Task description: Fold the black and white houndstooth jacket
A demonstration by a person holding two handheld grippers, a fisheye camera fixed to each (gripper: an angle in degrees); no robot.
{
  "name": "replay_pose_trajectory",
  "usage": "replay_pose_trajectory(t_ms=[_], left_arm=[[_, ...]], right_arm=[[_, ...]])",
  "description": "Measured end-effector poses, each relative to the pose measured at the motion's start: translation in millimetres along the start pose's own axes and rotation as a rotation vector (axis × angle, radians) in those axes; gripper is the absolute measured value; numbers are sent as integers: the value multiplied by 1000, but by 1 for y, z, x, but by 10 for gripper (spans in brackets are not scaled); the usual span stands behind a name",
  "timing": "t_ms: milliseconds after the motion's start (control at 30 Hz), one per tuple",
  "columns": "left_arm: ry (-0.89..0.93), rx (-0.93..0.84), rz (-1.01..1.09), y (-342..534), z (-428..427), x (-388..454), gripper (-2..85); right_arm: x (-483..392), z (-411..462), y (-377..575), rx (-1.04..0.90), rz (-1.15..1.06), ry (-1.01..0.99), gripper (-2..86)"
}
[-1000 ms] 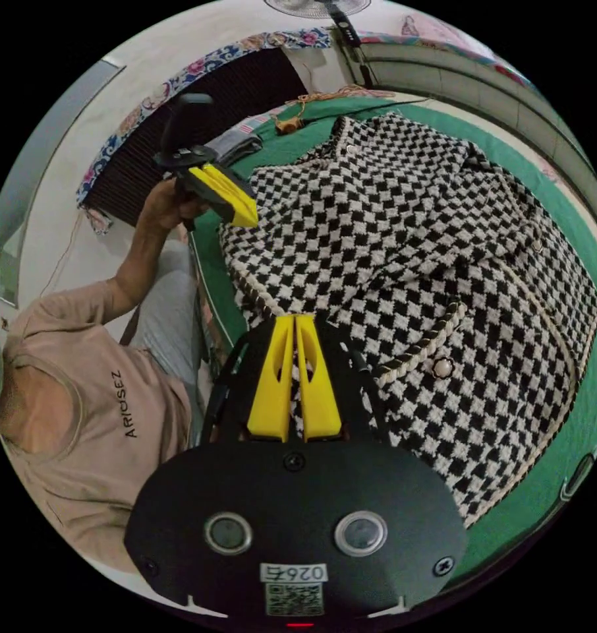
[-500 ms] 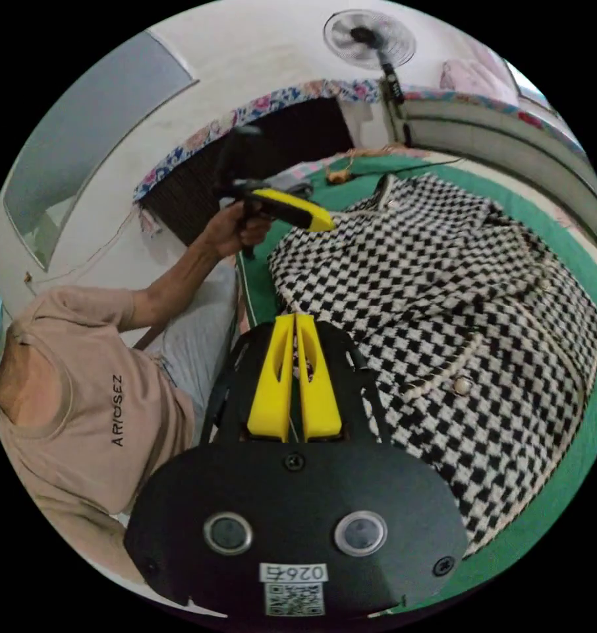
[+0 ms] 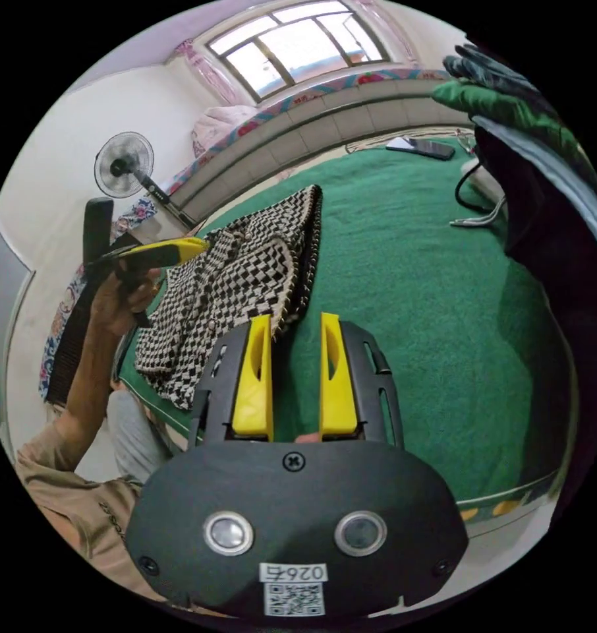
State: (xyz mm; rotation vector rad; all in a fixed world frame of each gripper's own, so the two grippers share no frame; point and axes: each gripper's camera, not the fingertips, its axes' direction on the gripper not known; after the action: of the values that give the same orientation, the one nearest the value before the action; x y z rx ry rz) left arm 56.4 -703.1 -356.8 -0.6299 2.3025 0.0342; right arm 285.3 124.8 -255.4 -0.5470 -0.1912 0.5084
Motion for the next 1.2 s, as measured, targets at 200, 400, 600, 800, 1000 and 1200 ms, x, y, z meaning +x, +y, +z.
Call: replay_pose_trajectory(t_ms=[200, 400, 600, 800, 1000, 1200], left_arm=[[27, -212, -163, -68, 74, -26, 190], [-20, -380, -234, -112, 106, -32, 201], [-56, -483, -212, -135, 122, -22, 235], [-342, -632, -112, -149, 137, -6, 129], [-390, -609, -79, -144, 110, -18, 63], [-118, -377, -183, -115, 35, -63, 58]], right_arm=[[15, 12, 1, -40, 5, -123, 126], [2, 20, 6, -76, -90, -277, 46], [-24, -1, 10, 34, -186, -261, 5], [-67, -10, 14, 85, -305, -69, -11], [-91, -14, 5, 45, -361, -16, -12], [-104, -18, -11, 0, -329, -92, -12]])
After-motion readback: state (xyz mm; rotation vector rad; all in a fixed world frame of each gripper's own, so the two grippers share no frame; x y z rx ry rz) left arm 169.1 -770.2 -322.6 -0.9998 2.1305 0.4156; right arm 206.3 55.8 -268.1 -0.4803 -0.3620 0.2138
